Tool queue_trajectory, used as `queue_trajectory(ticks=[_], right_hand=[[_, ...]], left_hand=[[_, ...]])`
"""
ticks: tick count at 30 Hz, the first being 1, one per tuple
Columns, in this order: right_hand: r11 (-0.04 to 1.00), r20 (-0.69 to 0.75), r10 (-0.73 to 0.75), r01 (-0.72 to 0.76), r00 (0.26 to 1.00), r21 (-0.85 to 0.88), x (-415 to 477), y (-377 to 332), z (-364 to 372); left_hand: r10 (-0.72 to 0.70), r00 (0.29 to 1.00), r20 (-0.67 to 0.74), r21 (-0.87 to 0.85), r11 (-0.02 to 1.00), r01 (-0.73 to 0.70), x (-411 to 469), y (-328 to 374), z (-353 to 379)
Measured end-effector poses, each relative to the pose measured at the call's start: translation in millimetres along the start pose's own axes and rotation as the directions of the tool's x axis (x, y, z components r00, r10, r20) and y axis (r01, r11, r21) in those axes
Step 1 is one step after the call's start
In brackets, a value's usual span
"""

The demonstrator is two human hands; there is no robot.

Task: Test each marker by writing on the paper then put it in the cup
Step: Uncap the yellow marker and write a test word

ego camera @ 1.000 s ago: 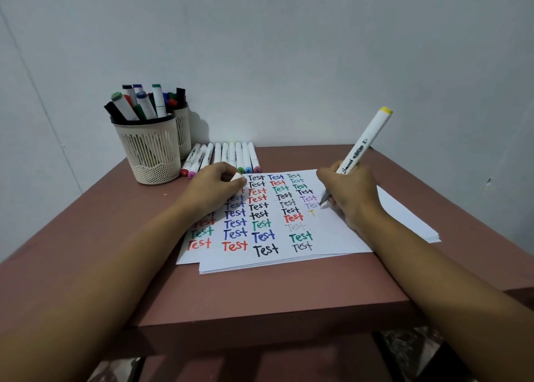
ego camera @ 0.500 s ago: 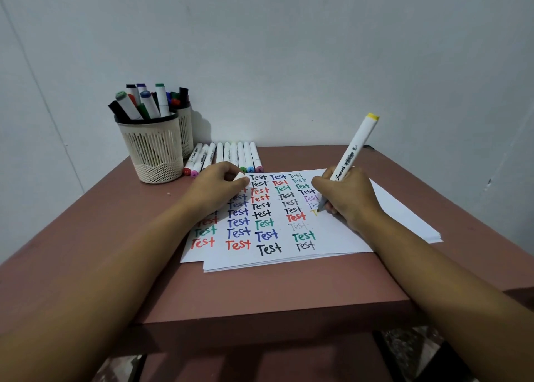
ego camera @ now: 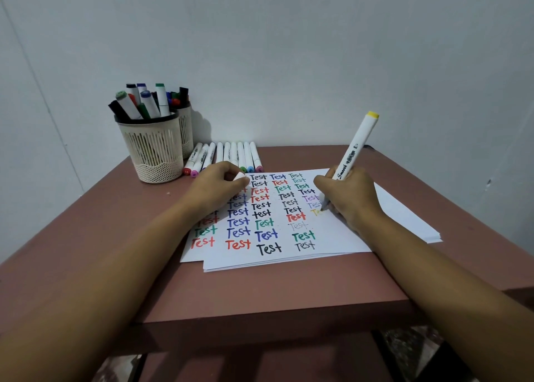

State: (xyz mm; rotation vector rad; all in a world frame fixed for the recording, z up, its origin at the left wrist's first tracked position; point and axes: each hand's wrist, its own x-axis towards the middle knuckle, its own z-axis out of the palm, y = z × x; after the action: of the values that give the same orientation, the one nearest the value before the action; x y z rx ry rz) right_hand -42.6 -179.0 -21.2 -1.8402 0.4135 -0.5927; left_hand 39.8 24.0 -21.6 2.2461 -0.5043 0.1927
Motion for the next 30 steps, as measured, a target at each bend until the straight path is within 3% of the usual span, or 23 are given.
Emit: queue_trajectory(ticks=[7,13,21,30], right_hand=[[1.000,0.005,0.013,-0.013,1.000,0.014,0.6,0.6,0.3],[0.999,-0.117,0.009,-0.005,0.993,0.035,1.5,1.4,0.7],[0.999,-0.066,-0.008,0.005,0.998,-0.040,-1.2,-2.0,1.0],[1.000,-0.091,0.005,-0.003,0.996,0.026,0.8,1.1,1.2]], left_hand=[[0.006,1.000,-0.004,0.000,1.000,-0.006,-0.1,-0.6,-0.1],[0.008,1.000,0.000,-0.011,1.000,-0.008,0.1,0.5,0.9],[0.004,1.000,0.004,-0.013,1.000,-0.004,1.3,-1.2,1.5],[0.006,1.000,0.006,-0.004,1.000,-0.006,0.3,-0.2,0.6]])
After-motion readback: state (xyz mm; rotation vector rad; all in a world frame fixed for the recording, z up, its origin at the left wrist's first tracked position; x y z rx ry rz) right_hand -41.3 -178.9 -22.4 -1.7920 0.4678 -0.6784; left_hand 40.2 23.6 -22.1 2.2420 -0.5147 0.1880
